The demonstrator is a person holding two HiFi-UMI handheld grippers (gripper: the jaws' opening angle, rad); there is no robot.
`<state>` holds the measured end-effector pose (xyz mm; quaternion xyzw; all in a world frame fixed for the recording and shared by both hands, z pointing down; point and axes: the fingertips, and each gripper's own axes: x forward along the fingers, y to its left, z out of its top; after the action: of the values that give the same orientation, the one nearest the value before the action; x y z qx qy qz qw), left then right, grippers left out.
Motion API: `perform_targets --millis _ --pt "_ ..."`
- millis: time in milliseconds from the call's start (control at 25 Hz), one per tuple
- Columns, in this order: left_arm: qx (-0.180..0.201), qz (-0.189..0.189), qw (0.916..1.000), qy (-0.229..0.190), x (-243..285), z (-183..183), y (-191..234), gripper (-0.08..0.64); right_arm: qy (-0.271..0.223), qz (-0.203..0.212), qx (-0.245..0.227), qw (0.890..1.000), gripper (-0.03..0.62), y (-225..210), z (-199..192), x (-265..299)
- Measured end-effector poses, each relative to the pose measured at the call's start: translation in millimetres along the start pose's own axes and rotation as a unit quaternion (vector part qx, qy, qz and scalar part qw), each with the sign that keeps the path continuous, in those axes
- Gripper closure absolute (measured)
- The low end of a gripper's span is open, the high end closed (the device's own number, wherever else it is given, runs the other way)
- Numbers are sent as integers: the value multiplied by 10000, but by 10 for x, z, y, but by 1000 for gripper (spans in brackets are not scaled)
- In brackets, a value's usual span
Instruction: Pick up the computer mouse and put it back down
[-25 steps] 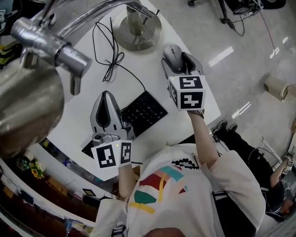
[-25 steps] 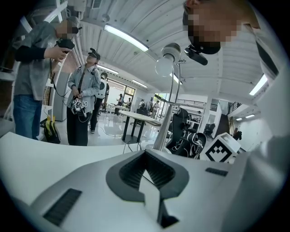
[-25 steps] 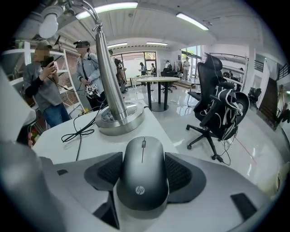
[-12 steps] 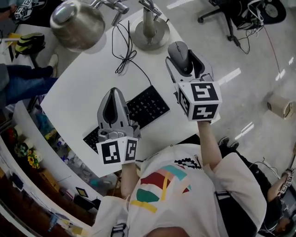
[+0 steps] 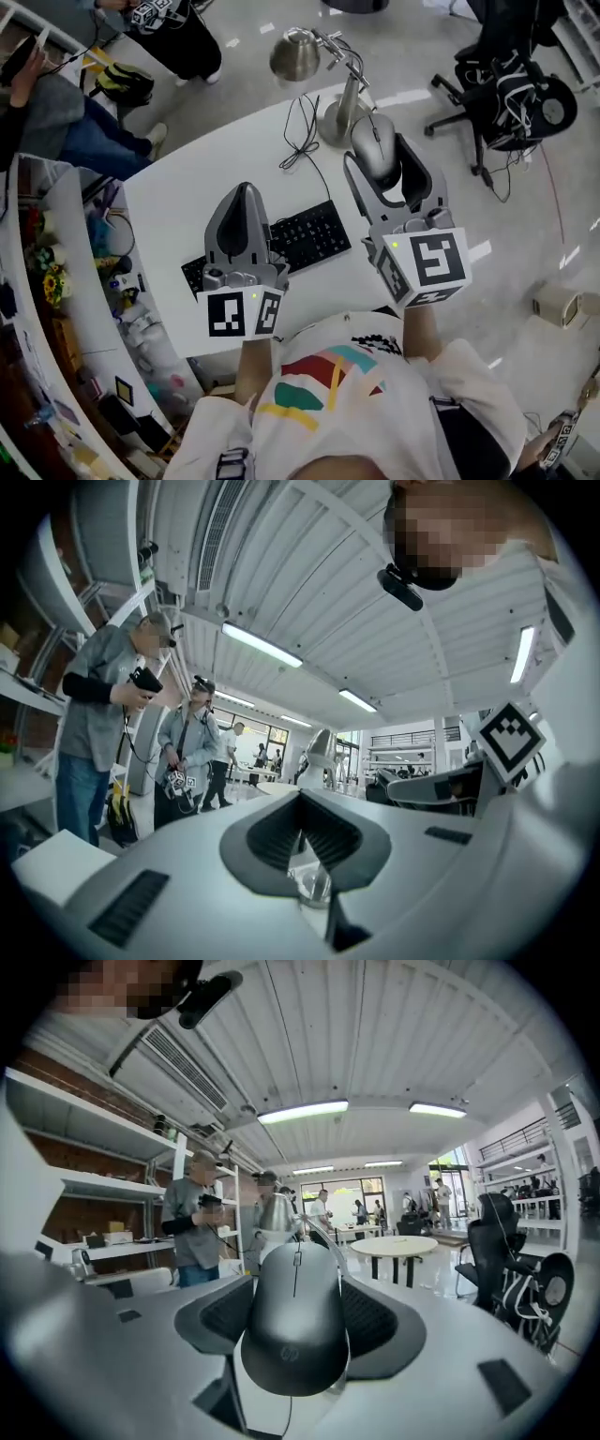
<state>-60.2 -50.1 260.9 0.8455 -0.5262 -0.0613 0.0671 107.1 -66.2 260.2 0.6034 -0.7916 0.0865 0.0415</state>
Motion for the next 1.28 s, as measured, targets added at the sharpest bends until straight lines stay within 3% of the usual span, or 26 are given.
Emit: perform_targets --millis 200,520,720,920,1280 --pt "135 214 9990 -366 -230 436 131 514 -393 646 -148 9970 288 628 394 -70" --pt "56 363 9973 -629 -496 593 186 514 -676 1449 -328 9866 288 1242 604 -229" --pt "-9 368 9965 -748 -559 615 183 514 -701 1626 -375 9835 288 1330 584 -280" --pt "-35 226 9964 -815 -559 624 103 514 -671 1622 -421 9836 288 1316 558 -290" --pt "-61 314 9955 -896 -597 661 153 514 -788 1597 -485 9828 288 1311 611 -281"
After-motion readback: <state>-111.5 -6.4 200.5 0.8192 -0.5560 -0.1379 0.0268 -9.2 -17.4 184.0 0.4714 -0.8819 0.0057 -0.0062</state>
